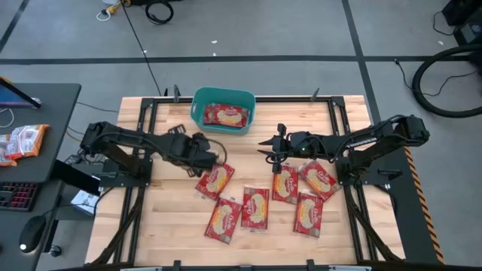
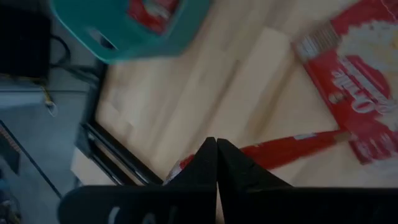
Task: Sort popcorn bags into baskets
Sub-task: Put the red popcorn bag into the green bin
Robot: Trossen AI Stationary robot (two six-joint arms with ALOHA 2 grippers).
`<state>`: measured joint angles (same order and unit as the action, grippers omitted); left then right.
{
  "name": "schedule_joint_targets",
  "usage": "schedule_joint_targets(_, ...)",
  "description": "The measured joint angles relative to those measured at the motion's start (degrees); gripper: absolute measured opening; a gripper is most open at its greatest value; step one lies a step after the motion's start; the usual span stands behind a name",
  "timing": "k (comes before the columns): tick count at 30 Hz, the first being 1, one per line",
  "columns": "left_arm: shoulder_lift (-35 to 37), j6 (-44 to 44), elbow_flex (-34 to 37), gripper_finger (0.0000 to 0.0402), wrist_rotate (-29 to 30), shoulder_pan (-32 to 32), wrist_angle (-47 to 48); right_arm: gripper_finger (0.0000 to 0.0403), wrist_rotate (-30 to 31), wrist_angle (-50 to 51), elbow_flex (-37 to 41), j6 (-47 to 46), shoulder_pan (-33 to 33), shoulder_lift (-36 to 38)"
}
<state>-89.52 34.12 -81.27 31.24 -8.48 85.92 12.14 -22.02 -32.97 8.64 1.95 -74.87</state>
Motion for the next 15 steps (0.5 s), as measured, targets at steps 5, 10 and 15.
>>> schedule_joint_targets(5, 0.0, -6.2, -3.3, 0.0001, 3.2, 4.3, -0.6, 0.0124, 0.0, 0.4, 0.0, -0.1, 0.0, 0.0)
schedule_joint_targets(10, 0.0, -13.1, -7.1, 0.0000, 4.8, 8.8, -3.1, 0.0124, 0.0, 0.2, 0.0, -1.0, 0.0, -1.9)
schedule_joint_targets(15, 0.0, -19.5, -9.8, 0.0000, 3.8, 13.9, -7.5, 0.0124, 0.0, -0.7, 0.0, -1.0, 0.0, -5.0)
